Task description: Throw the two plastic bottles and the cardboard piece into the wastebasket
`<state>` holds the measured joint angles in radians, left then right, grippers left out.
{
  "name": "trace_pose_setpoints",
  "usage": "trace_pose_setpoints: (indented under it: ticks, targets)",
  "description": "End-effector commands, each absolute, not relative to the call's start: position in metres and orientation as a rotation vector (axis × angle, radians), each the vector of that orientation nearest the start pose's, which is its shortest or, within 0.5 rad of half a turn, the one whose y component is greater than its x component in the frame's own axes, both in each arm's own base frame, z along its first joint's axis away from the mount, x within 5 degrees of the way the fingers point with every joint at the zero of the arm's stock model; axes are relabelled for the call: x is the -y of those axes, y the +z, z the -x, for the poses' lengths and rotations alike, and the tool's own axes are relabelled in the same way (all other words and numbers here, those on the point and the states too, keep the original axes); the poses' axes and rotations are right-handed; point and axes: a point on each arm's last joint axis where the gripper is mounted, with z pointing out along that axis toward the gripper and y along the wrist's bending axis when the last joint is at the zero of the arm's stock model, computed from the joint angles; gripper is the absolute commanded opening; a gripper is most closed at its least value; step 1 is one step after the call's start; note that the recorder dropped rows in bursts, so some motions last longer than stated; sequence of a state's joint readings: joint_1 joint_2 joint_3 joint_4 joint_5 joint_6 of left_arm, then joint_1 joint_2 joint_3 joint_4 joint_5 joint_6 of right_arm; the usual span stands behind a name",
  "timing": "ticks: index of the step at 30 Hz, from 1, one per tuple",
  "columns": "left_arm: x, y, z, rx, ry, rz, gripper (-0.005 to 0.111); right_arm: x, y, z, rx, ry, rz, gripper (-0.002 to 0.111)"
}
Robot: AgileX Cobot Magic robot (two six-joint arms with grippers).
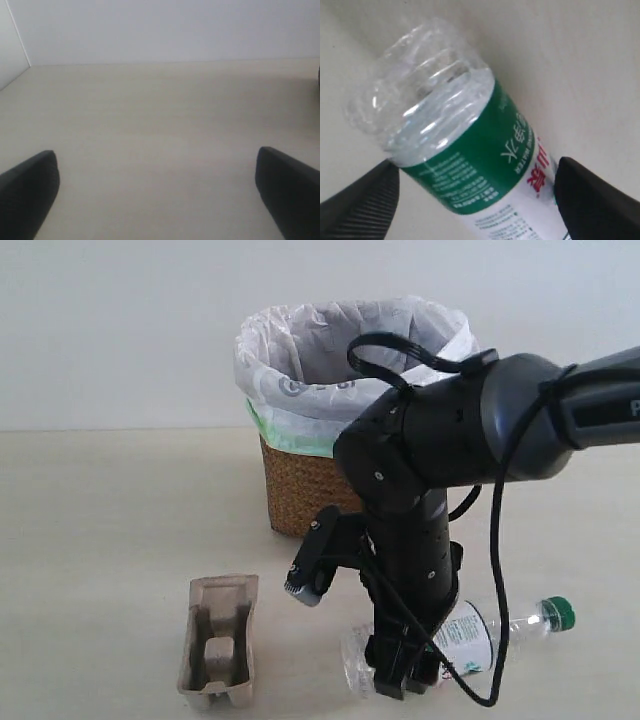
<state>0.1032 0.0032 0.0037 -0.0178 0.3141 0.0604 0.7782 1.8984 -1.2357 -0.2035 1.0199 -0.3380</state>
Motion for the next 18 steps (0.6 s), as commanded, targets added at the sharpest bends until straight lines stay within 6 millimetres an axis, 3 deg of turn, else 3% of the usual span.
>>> trace_pose_setpoints:
  ticks: [1, 3, 5, 9, 10, 12, 17, 18]
  targets:
    - [-0.005, 0.185, -0.054, -1.791, 0.097, 0.061, 0.108, -0.229, 0.153, -0.250, -2.518, -0.205, 1.853, 0.074]
    - [-0.005, 0.185, -0.054, -1.791, 0.097, 0.061, 0.108, -0.229, 0.146, -0.249, -2.485, -0.185, 1.835, 0.072]
    - [-0.005, 0.185, -0.054, -1.791, 0.097, 0.061, 0.108, -0.229, 0.145, -0.248, -2.510, -0.178, 1.789, 0.060]
    - [-0.005, 0.185, -0.054, -1.791, 0.097, 0.061, 0.108, -0.229, 0.153, -0.247, -2.525, -0.167, 1.743, 0.002]
    - [-0.005, 0.185, -0.054, -1.791, 0.097, 0.061, 0.108, -0.229, 0.158, -0.246, -2.523, -0.154, 1.724, 0.001]
    - [-0.005, 0.185, -0.054, -1.791, 0.097, 0.061, 0.108, -0.234, 0.183, -0.240, -2.483, -0.054, 1.688, 0.000]
    - [-0.005, 0.185, -0.054, -1.791, 0.097, 0.061, 0.108, -0.250, 0.273, -0.195, -2.124, 0.067, 1.734, 0.000]
    - [-0.005, 0.185, -0.054, -1.791, 0.097, 0.061, 0.108, -0.257, 0.309, -0.176, -1.948, 0.145, 1.688, 0.000]
